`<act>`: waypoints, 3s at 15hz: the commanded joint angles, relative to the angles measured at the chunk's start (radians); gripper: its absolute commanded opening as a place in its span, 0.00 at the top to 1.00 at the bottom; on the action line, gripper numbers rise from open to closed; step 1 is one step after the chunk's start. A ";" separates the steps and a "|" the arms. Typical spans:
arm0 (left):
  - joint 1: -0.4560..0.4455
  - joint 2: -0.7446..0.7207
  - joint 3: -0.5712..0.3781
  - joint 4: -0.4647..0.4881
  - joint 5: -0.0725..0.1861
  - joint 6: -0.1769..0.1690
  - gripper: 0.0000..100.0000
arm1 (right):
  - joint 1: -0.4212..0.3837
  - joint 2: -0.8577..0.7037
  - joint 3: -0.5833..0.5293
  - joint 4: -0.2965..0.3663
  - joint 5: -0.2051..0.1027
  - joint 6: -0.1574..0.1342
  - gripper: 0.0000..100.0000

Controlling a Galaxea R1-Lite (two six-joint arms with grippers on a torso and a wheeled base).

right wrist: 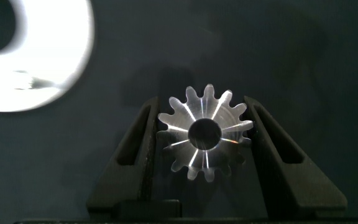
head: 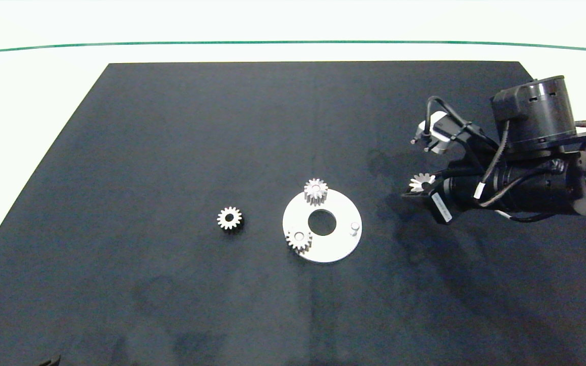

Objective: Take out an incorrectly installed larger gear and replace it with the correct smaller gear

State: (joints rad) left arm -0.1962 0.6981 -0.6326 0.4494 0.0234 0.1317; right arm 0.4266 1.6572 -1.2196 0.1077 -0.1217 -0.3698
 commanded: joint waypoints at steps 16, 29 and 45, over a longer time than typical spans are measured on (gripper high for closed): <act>0.000 0.001 0.004 0.003 0.001 0.000 0.00 | -0.183 0.006 0.078 -0.005 0.025 0.025 0.00; -0.006 0.087 -0.013 -0.026 -0.011 0.170 0.00 | -0.198 -0.234 0.155 0.001 0.028 0.083 0.00; -0.276 0.666 -0.153 -0.402 0.082 0.229 0.00 | -0.246 -0.534 0.193 0.044 -0.003 0.103 0.00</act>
State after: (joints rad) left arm -0.4617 1.2768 -0.7806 0.0726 0.1000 0.3617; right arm 0.1802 1.1396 -1.0266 0.1515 -0.1236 -0.2649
